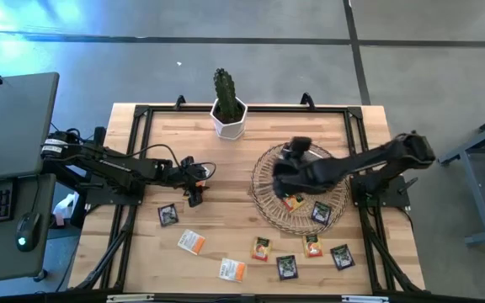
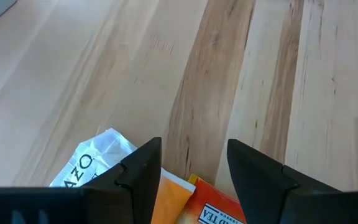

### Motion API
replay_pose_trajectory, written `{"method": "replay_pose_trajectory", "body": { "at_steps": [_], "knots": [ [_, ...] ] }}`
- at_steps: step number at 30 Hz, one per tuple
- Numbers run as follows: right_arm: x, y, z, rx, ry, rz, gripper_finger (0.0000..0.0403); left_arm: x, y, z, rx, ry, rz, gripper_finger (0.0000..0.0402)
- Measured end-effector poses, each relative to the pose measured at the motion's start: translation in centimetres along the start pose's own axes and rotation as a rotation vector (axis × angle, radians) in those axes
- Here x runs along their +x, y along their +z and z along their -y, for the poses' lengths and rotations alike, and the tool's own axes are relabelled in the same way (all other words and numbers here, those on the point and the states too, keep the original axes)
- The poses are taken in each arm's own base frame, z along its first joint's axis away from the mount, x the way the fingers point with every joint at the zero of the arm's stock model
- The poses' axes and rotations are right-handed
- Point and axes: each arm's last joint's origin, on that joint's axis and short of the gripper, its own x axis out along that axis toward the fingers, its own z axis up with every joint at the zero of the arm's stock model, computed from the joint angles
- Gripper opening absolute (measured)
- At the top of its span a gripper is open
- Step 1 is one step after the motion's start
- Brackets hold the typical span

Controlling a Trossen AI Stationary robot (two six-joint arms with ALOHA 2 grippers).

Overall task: Pick & Place Tea
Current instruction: Put the white tea bag into the middle section of the wooden organizer

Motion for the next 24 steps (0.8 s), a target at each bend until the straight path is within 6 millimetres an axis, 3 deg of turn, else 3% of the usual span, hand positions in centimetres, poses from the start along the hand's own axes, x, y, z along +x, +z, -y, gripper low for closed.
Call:
{"method": "replay_pose_trajectory", "body": {
  "at_steps": [6, 12, 18, 24],
  "knots": [
    [-1.6, -3.4, 0.6, 0.015, -0.001, -0.175, 0.0001, 0.0, 0.0, 0.0, -0.001, 0.005, 0.001, 0.0182],
    [-0.1, -6.4, -1.4, -0.055, -0.001, -0.255, 0.0001, 0.0, 0.0, 0.0, -0.008, 0.005, 0.003, 0.0182],
    [1.7, -8.8, -3.5, -0.155, -0.108, -0.199, 0.0001, 0.0, 0.2, 0.0, -0.013, 0.003, 0.022, 0.0182],
    [2.8, -10.6, -4.6, -0.237, -0.105, -0.21, 0.0002, 0.0, 0.3, 0.0, -0.015, 0.002, 0.033, 0.0182]
  ]
}}
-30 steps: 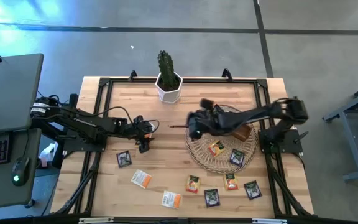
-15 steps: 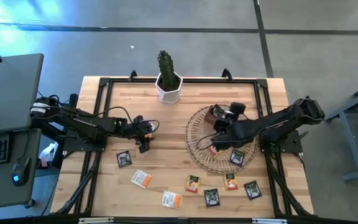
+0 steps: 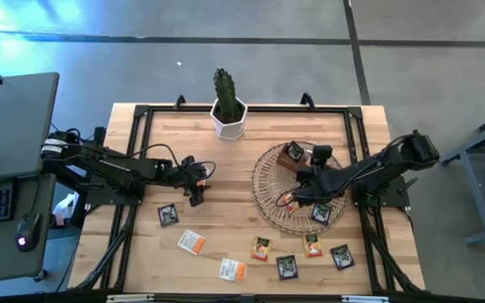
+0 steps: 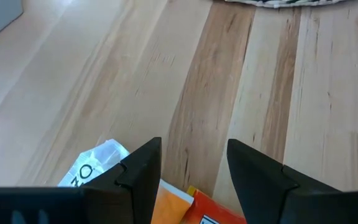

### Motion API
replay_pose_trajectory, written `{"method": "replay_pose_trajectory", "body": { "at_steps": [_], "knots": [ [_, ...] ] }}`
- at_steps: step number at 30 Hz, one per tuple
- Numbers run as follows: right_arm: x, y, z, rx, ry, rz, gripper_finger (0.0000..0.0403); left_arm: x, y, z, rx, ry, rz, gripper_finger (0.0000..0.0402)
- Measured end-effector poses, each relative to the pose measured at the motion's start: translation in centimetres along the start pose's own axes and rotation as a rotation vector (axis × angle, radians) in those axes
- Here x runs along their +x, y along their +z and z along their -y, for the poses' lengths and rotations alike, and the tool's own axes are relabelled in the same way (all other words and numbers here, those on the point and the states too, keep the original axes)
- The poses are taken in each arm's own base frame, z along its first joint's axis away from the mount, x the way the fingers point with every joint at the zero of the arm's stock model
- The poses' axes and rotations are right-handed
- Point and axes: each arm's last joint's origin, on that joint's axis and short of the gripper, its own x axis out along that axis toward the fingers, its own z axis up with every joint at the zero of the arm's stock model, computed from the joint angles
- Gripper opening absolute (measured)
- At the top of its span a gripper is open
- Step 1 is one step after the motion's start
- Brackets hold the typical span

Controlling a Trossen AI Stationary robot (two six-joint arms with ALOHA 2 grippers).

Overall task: Pick & Place Tea
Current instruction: Put the white tea bag into the middle section of the wooden organizer

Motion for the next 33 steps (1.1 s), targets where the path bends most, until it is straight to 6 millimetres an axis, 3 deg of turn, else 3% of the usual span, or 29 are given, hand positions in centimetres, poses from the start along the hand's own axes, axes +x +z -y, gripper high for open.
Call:
{"method": "replay_pose_trajectory", "body": {
  "at_steps": [14, 27, 33],
  "knots": [
    [1.1, 0.7, 0.2, 0.019, -0.024, 0.016, 0.0004, 0.0, 0.0, 0.0, 0.0, 0.009, 0.003, 0.0182],
    [1.6, 0.8, 0.5, 0.036, -0.021, -0.007, 0.0082, 0.0, 0.0, 0.0, 0.0, 0.009, 0.003, 0.0182],
    [1.2, 1.4, 0.8, 0.059, 0.02, 0.002, 0.0096, 0.0, 0.0, 0.0, 0.0, 0.009, 0.003, 0.0182]
  ]
}}
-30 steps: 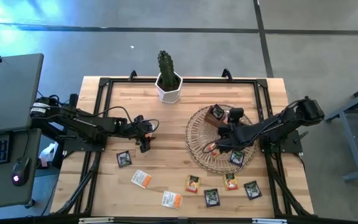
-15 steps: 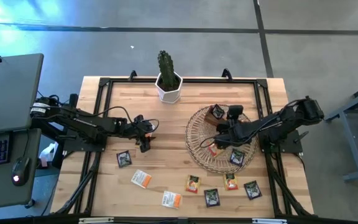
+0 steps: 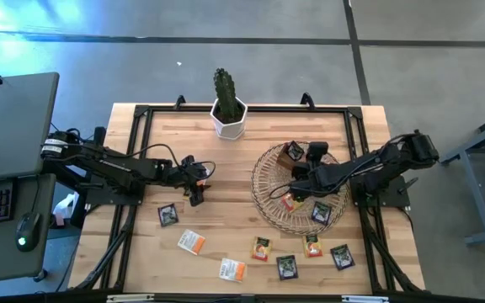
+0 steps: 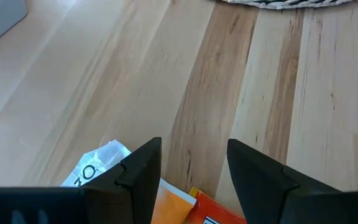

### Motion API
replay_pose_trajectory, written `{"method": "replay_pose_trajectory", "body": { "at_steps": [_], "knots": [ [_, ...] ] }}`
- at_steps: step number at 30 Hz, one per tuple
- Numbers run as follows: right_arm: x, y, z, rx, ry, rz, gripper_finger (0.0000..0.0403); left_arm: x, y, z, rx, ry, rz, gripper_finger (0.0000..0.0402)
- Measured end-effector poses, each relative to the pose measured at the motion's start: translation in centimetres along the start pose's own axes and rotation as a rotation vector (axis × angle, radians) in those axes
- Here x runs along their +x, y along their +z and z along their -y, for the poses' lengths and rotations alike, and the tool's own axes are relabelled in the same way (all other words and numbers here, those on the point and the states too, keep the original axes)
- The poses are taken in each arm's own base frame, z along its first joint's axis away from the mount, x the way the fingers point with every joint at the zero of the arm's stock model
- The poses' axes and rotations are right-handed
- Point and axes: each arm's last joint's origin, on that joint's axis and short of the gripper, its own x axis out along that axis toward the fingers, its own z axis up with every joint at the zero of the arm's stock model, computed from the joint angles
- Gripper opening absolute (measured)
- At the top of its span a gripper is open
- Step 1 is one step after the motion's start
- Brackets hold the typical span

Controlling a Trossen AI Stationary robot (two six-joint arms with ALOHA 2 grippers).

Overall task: Pick & Place Tea
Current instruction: Put the white tea bag into the middle section of the wooden organizer

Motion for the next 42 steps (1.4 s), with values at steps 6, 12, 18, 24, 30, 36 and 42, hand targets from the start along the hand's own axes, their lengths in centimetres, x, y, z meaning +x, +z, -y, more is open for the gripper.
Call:
{"method": "replay_pose_trajectory", "body": {
  "at_steps": [6, 12, 18, 24, 30, 36, 42],
  "knots": [
    [-1.1, 2.0, 1.4, 0.03, 0.05, 0.039, 0.0087, 0.0, 0.0, 0.0, 0.0, 0.0, 0.0, 0.0182],
    [-0.9, 2.5, 1.5, 0.136, 0.327, -0.013, 0.0045, 0.0, 0.0, 0.0, 0.0, -0.001, 0.0, 0.0182],
    [-0.5, 2.1, 1.3, 0.187, 0.345, -0.053, 0.0011, 0.0, 0.0, 0.0, 0.0, -0.003, -0.002, 0.0182],
    [0.3, 1.9, 1.5, 0.214, 0.487, -0.123, 0.0005, 0.0, 0.0, 0.0, 0.0, -0.002, -0.003, 0.0182],
    [1.6, 2.1, 2.2, 0.25, 0.467, -0.136, 0.0003, 0.0, 0.0, 0.0, 0.0, -0.004, -0.004, 0.0182],
    [2.7, 1.9, 2.9, 0.277, 0.481, -0.177, 0.0001, 0.0, 0.0, 0.0, 0.0, -0.013, -0.007, 0.0182],
    [3.3, 1.6, 3.3, 0.28, 0.464, -0.212, 0.0001, 0.0, 0.0, 0.0, 0.0, -0.013, -0.008, 0.0182]
  ]
}}
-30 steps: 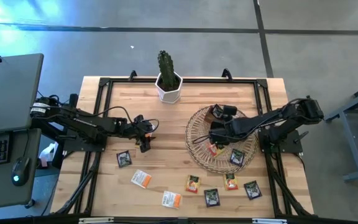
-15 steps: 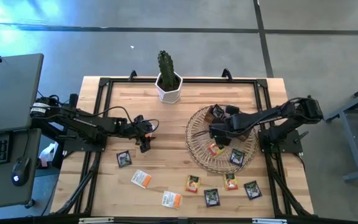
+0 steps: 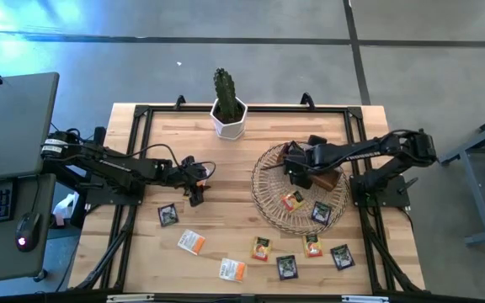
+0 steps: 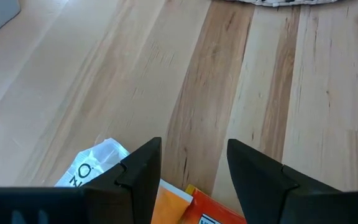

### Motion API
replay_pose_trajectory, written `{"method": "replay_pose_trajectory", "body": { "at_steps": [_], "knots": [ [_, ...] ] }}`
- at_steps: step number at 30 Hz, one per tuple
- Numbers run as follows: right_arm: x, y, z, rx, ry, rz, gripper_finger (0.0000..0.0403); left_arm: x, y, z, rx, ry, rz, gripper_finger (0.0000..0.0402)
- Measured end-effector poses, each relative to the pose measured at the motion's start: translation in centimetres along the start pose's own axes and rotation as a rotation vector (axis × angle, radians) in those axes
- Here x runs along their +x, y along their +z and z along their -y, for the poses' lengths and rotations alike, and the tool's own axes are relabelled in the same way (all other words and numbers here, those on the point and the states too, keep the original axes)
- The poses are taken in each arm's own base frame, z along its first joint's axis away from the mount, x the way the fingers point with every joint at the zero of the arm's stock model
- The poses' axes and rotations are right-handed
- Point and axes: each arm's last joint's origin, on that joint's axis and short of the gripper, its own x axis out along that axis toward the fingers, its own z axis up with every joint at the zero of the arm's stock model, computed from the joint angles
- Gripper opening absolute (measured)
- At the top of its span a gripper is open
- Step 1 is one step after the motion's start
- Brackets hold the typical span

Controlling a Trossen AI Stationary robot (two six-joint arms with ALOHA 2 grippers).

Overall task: Pick & Place Tea
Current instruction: Put the white tea bag into the middle section of the wooden organizer, then put the purple tea bag into the left section of the wooden organizer

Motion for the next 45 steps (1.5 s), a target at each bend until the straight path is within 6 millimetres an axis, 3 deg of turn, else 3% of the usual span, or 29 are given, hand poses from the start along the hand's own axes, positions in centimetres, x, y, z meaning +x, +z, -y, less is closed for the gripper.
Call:
{"method": "replay_pose_trajectory", "body": {
  "at_steps": [5, 9, 17, 20, 23, 28, 36, 41, 45],
  "knots": [
    [-0.1, 0.2, 0.2, -0.001, -0.048, 0.019, 0.0001, 0.0, 0.0, 0.0, 0.0, 0.0, 0.0, 0.0182],
    [-1.3, 1.2, 0.1, 0.014, -0.007, 0.064, 0.0001, 0.0, 0.0, 0.0, 0.001, 0.005, 0.002, 0.0182],
    [-8.5, 4.4, -1.1, 0.0, 0.197, 0.271, 0.0004, 0.0, 0.0, 0.0, 0.001, 0.011, 0.004, 0.0182],
    [-10.9, 4.6, -2.1, -0.043, 0.303, 0.325, 0.0015, 0.0, 0.0, 0.0, 0.0, 0.012, 0.004, 0.0182],
    [-11.9, 3.9, -3.6, -0.045, 0.426, 0.305, 0.0038, 0.0, 0.0, 0.0, 0.0, 0.012, 0.004, 0.0182],
    [-11.5, 1.1, -6.2, 0.058, 0.56, 0.105, 0.0101, 0.0, 0.0, 0.0, -0.01, 0.012, 0.006, 0.0182],
    [-8.9, -4.7, -8.8, 0.198, 0.508, -0.291, 0.0173, 0.0, 0.1, 0.0, -0.031, 0.012, 0.013, 0.0182],
    [-6.2, -7.2, -9.4, 0.184, 0.42, -0.349, 0.0185, 0.0, 0.1, 0.0, -0.031, 0.01, 0.013, 0.0182],
    [-4.6, -7.9, -9.1, 0.181, 0.344, -0.328, 0.0185, 0.0, 0.2, 0.0, -0.033, 0.009, 0.018, 0.0182]
  ]
}}
